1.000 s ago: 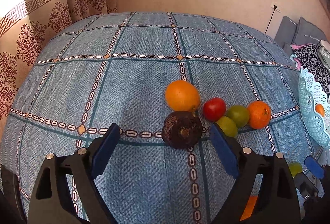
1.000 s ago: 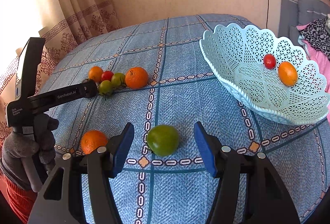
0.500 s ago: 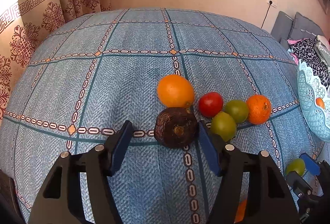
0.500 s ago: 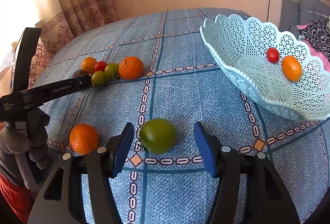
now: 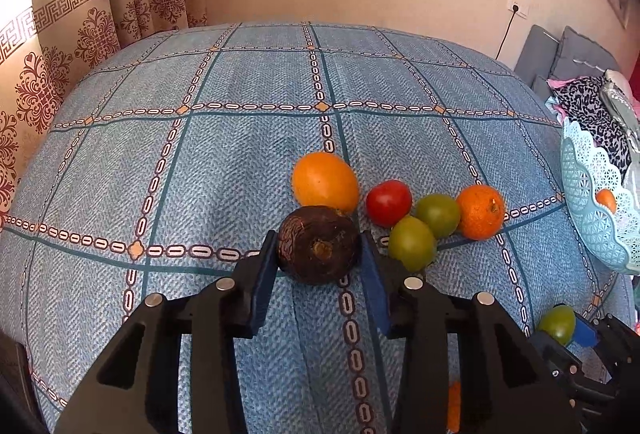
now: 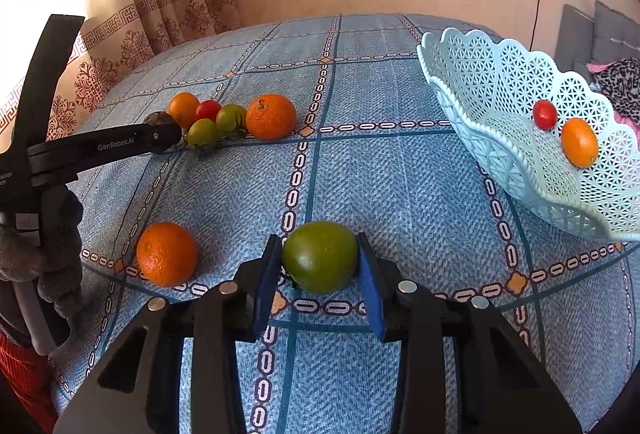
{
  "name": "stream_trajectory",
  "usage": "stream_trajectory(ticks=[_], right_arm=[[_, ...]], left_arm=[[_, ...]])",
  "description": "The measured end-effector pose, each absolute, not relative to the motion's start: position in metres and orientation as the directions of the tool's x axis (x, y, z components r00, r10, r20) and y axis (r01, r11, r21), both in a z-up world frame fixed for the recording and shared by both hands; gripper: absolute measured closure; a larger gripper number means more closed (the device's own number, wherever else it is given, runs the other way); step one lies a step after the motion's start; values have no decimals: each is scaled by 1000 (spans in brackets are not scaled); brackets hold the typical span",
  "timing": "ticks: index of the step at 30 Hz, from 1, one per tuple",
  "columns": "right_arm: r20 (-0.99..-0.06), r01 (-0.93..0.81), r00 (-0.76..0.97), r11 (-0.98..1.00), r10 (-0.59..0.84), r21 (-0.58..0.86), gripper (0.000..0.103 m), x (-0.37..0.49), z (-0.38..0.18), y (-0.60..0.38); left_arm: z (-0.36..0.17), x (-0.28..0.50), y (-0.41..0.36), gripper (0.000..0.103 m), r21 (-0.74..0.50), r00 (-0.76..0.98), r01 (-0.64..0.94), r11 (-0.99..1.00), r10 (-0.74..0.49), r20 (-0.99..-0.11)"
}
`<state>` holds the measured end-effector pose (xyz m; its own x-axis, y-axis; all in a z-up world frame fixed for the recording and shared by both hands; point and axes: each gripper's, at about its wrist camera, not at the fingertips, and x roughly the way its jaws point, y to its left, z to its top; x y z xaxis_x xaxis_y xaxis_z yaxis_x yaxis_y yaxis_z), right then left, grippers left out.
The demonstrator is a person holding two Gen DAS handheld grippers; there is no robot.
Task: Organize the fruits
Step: 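Grasp the dark brown fruit with the left tool while the right tool grasps the green tomato, then carry the brown fruit and green tomato into the blue basket and release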
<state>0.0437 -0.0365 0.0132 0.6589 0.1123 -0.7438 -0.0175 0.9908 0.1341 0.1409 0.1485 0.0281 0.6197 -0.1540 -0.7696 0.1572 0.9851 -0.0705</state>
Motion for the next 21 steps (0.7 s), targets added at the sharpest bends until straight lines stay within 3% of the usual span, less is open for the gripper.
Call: stream_trajectory(ticks=[21], right_arm=[[-714, -20, 690, 990, 117, 143, 68, 28, 25, -45]], left_arm=[[51, 124, 139, 61, -89, 660, 181, 979, -188, -727]])
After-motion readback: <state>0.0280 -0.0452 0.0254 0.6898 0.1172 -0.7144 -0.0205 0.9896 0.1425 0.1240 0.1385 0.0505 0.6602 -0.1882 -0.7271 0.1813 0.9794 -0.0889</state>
